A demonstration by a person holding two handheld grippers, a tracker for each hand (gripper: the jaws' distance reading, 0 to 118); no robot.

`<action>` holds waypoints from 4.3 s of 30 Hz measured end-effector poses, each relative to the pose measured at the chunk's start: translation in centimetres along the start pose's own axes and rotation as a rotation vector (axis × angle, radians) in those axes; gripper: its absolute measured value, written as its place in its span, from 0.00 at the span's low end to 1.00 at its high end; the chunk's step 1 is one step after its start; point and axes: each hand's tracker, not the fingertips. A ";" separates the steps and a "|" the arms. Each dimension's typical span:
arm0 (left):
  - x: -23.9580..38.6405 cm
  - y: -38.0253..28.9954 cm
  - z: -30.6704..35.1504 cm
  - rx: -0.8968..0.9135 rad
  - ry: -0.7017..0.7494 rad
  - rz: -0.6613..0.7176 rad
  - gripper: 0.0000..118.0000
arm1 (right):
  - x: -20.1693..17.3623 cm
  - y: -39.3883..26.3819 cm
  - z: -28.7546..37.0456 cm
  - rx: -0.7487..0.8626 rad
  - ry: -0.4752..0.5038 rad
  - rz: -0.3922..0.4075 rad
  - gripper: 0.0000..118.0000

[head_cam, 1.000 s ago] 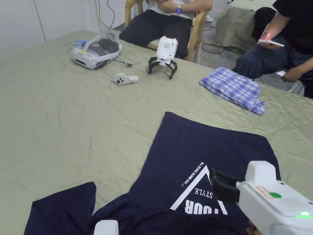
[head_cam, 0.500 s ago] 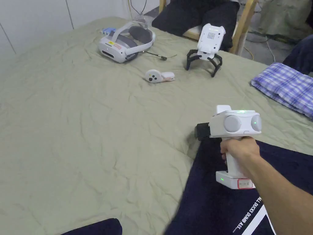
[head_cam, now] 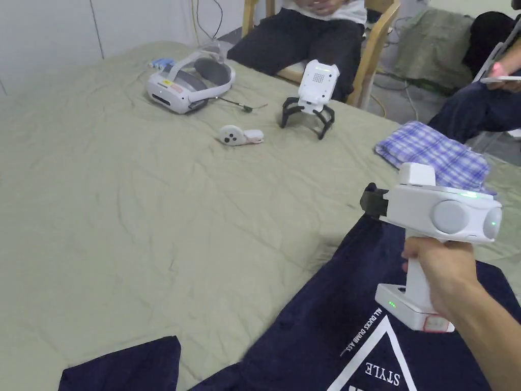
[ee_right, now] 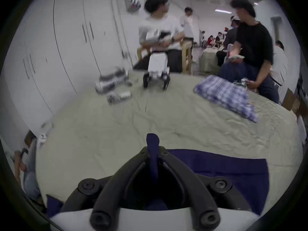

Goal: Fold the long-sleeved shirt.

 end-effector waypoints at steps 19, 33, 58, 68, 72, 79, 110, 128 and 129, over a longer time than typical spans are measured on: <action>10.1 17.1 21.8 0.640 -0.321 -0.159 0.03 | 9.7 1.5 51.9 0.563 -0.223 -0.032 0.04; 24.4 35.6 33.3 0.816 -0.373 -0.362 0.03 | 9.3 7.3 67.5 0.767 -0.388 -0.055 0.04; 44.3 59.5 36.4 0.959 -0.199 -0.464 0.03 | 17.1 30.7 64.5 0.861 -0.609 -0.113 0.04; 44.5 62.7 34.8 1.010 -0.143 -0.471 0.03 | 18.1 34.1 61.0 0.921 -0.576 -0.103 0.04; 42.6 60.0 30.5 0.922 -0.133 -0.477 0.03 | 18.8 31.2 57.7 0.857 -0.576 -0.083 0.04; 38.1 52.1 21.9 0.772 -0.148 -0.528 0.03 | 20.2 22.4 51.9 0.675 -0.618 -0.041 0.04; 7.0 -4.9 9.8 -0.147 -0.110 -0.800 0.03 | 13.0 -42.0 46.5 -0.347 -0.452 -0.241 0.04; 11.4 1.1 9.8 0.149 -0.150 -0.577 0.92 | 13.1 -37.2 47.3 0.073 -0.628 -0.359 1.00; 12.2 1.7 9.8 0.181 -0.176 -0.559 0.90 | 13.0 -36.8 47.1 0.099 -0.641 -0.339 0.99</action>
